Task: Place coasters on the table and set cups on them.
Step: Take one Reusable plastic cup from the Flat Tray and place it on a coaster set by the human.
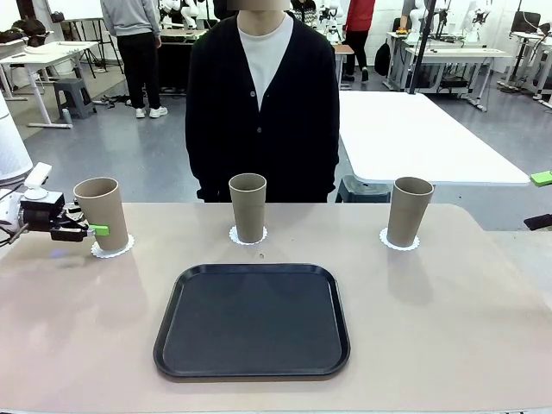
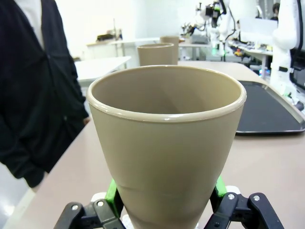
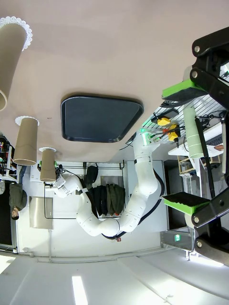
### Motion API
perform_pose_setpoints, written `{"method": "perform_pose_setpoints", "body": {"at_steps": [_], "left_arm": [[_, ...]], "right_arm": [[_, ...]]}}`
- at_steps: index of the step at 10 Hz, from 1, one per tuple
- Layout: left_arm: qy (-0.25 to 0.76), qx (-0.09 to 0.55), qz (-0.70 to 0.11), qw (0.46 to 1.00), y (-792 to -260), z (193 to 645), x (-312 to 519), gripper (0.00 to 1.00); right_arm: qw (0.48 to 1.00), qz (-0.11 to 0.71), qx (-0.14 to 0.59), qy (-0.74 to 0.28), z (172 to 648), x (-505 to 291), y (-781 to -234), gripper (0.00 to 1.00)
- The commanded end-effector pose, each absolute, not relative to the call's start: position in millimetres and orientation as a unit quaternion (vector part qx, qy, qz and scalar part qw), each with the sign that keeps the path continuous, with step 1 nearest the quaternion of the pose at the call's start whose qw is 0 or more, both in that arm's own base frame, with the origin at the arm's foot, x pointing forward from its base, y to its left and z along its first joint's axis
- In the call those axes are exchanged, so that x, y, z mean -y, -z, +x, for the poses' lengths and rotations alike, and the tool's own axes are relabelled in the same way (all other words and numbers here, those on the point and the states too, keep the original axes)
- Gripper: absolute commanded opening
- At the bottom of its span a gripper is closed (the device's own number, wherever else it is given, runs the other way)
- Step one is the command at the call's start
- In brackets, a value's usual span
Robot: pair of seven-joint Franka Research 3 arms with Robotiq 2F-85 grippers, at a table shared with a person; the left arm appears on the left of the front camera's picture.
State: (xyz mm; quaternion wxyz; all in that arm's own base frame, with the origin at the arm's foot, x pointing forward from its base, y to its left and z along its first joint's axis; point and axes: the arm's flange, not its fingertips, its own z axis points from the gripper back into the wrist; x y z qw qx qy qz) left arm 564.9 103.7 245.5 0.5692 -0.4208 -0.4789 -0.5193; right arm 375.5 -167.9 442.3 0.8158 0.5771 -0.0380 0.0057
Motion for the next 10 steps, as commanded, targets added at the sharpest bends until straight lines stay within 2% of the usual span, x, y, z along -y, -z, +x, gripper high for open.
{"method": "perform_pose_setpoints", "body": {"at_steps": [1,10], "left_arm": [[0.511,0.479,-0.427,0.572,-248.2,572.2,-104.3,0.85],[0.507,0.464,-0.424,0.59,-240.9,577.7,-107.4,0.85]], "right_arm": [[0.816,0.577,0.04,-0.01,376.3,167.7,-442.8,1.0],[0.816,0.577,0.04,-0.01,376.3,167.7,-442.8,1.0]]}}
